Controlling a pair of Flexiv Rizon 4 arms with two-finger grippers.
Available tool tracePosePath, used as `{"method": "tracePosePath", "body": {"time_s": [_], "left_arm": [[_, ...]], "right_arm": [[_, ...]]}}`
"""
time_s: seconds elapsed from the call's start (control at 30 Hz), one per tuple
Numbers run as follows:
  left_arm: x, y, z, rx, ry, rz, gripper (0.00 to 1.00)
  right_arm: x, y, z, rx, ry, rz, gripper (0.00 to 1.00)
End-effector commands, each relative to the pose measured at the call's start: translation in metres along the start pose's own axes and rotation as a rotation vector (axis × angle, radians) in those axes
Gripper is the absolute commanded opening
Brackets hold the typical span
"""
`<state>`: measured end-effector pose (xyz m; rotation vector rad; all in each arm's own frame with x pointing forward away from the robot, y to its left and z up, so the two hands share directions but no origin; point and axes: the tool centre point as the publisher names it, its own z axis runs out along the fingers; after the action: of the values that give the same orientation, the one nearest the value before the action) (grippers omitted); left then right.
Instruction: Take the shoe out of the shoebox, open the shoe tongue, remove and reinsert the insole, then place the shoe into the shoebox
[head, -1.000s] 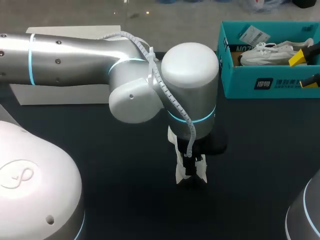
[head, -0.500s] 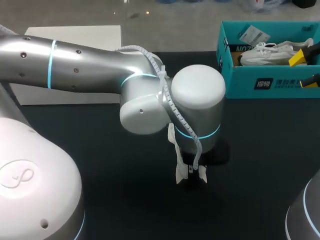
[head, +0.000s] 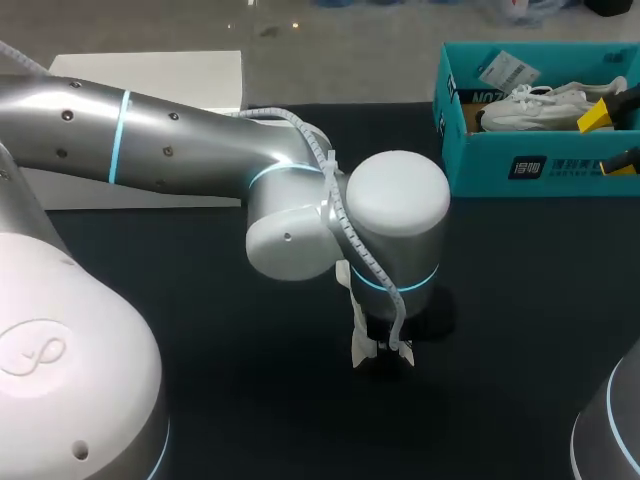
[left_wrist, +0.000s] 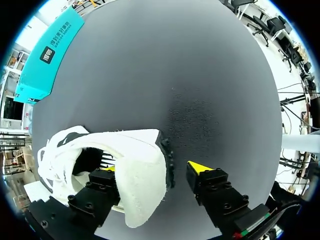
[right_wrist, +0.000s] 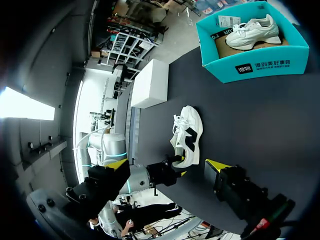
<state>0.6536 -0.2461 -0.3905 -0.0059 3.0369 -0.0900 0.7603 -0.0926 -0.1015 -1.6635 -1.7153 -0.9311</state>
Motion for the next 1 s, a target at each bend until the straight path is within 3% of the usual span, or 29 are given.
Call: {"method": "tracePosePath", "body": {"time_s": [0.03, 0.07, 0.17, 0.2, 0.47, 1.0], "left_arm": [[0.002, -0.003, 0.008, -0.005, 0.0, -0.009, 0.42], [0.002, -0.003, 0.009, -0.007, 0.001, -0.014, 0.36], [0.003, -0.003, 0.012, -0.011, 0.014, -0.021, 0.04], [0.003, -0.003, 0.013, -0.011, 0.015, -0.021, 0.0], [0.005, -0.001, 0.001, 0.001, 0.04, -0.022, 0.0], [0.001, -0.005, -0.09, 0.03, 0.084, -0.014, 0.0]], "right_arm": [[0.0, 0.0, 0.001, 0.0, -0.003, 0.002, 1.0], [0.0, 0.0, 0.001, 0.0, -0.003, 0.002, 1.0], [0.0, 0.0, 0.001, 0.0, -0.003, 0.002, 1.0], [0.0, 0.0, 0.001, 0.0, -0.003, 0.002, 1.0], [0.0, 0.0, 0.001, 0.0, -0.003, 0.002, 1.0], [0.0, 0.0, 0.001, 0.0, -0.003, 0.002, 1.0]]}}
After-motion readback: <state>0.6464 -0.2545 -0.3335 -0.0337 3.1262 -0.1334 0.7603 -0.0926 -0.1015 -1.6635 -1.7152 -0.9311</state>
